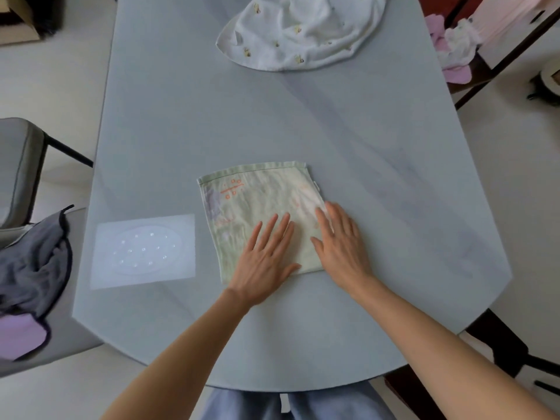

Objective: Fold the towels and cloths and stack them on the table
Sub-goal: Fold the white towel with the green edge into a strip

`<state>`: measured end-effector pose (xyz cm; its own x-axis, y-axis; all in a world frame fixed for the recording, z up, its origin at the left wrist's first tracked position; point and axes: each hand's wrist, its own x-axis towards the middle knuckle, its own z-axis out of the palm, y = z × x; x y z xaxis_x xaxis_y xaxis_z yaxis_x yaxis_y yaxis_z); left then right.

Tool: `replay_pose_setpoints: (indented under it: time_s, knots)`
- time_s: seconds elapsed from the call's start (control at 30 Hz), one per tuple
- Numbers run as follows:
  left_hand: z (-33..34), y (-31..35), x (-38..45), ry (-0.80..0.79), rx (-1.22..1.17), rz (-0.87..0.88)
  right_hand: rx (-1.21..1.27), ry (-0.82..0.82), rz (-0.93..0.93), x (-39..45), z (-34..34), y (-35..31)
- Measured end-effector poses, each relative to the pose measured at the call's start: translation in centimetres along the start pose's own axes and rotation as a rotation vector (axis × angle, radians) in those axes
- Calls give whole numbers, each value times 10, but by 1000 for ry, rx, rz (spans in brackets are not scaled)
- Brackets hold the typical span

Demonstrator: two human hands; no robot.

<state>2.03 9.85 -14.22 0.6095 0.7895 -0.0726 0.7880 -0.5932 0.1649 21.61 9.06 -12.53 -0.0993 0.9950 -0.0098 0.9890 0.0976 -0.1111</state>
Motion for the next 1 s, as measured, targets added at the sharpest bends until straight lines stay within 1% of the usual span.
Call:
replay_pose_setpoints:
  time_s: [0.07, 0.13, 0.2, 0.3, 0.4, 0.43, 0.47, 0.53, 0.57, 0.63, 0.7, 0.83, 0.87, 0.93, 1.0]
  knots:
    - [7, -2, -21, -52, -52, -89, 28, -43, -184, 2, 7, -13]
    - [10, -10, -42, -101, -49, -104, 15, -149, -261, 0, 15, -25]
    - [8, -19, -53, -116, -30, -54, -6, -215, -252, -5, 23, -22]
    - [3, -32, -61, -125, -3, -17, -36, -222, -213, -8, 26, 0]
    - [5, -40, -82, -157, -22, -119, -8, -268, -100, -17, 23, 8]
    - [5, -41, -89, -162, -26, -160, -11, -273, -123, -22, 21, 8]
    - [3, -40, -95, -158, -28, -201, -29, -276, -200, -28, 19, 8]
    - [-2, -35, -97, -143, -34, -239, -80, -283, -449, -33, 14, 10]
    - [-4, -32, -95, -150, -30, -227, -100, -283, -551, -32, 13, 13]
    - [-8, -27, -90, -184, -28, -157, -106, -276, -641, -27, 10, 12]
    - [-6, -25, -86, -189, -6, -110, -121, -251, -673, -21, 10, 11]
    - [-11, -11, -84, -127, 63, -129, -157, -121, -702, -17, 3, -1]
    - [-15, -5, -80, -149, 75, -135, -152, -93, -682, -18, 2, -6]
    - [-21, 5, -71, -227, 115, -173, -115, -90, -610, -22, 3, -14]
    - [-26, 11, -60, -202, 122, -235, -79, -95, -503, -21, 1, -23]
